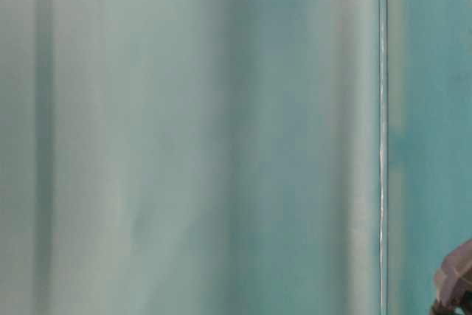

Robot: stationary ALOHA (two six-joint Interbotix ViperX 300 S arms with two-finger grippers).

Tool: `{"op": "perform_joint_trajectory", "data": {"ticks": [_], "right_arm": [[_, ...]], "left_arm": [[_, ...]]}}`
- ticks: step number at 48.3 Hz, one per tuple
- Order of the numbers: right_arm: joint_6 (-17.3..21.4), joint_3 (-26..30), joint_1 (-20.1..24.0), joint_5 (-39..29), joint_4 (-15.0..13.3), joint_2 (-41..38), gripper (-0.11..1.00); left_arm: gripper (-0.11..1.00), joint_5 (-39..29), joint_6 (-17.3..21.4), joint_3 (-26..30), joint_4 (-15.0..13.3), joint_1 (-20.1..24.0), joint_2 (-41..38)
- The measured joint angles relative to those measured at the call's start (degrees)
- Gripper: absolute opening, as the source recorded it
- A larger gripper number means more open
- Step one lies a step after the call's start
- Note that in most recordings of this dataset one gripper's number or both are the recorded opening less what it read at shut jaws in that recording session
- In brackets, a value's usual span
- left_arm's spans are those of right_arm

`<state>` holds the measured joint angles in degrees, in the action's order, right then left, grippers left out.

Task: Insert the wire into the hole on the right side and pull it with the left arm.
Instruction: 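Push the wire tip through the bracket hole with the right gripper, then feed the wire further through the hole toward the left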

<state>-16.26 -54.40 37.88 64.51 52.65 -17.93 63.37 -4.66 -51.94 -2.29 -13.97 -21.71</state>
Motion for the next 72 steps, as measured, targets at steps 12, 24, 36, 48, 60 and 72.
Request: {"op": "perform_joint_trajectory", "data": {"ticks": [12, 24, 36, 48, 60, 72], "right_arm": [[0.0, 1.1, -1.1, 0.0, 0.0, -1.1, 0.02], [0.0, 1.8, -1.9, 0.0, 0.0, -1.4, 0.02], [0.0, 2.3, -2.4, 0.0, -0.1, -1.5, 0.02], [-0.2, 3.5, -2.9, 0.0, -0.3, -2.6, 0.02], [-0.4, 4.3, -3.3, 0.1, -0.4, -2.9, 0.02], [-0.5, 4.8, -3.5, 0.0, -0.5, -3.0, 0.02]], "left_arm": [[0.82, -0.1, 0.0, 0.1, -0.1, 0.1, 0.0], [0.82, 0.0, 0.0, 0.1, 0.0, 0.0, 0.0], [0.82, 0.0, 0.0, 0.1, -0.1, 0.1, 0.0], [0.82, 0.0, 0.1, 0.2, 0.0, 0.0, 0.0], [0.82, 0.0, 0.1, 0.2, -0.1, 0.1, 0.0], [0.82, 0.0, 0.2, 0.4, -0.1, 0.1, 0.0]]}}
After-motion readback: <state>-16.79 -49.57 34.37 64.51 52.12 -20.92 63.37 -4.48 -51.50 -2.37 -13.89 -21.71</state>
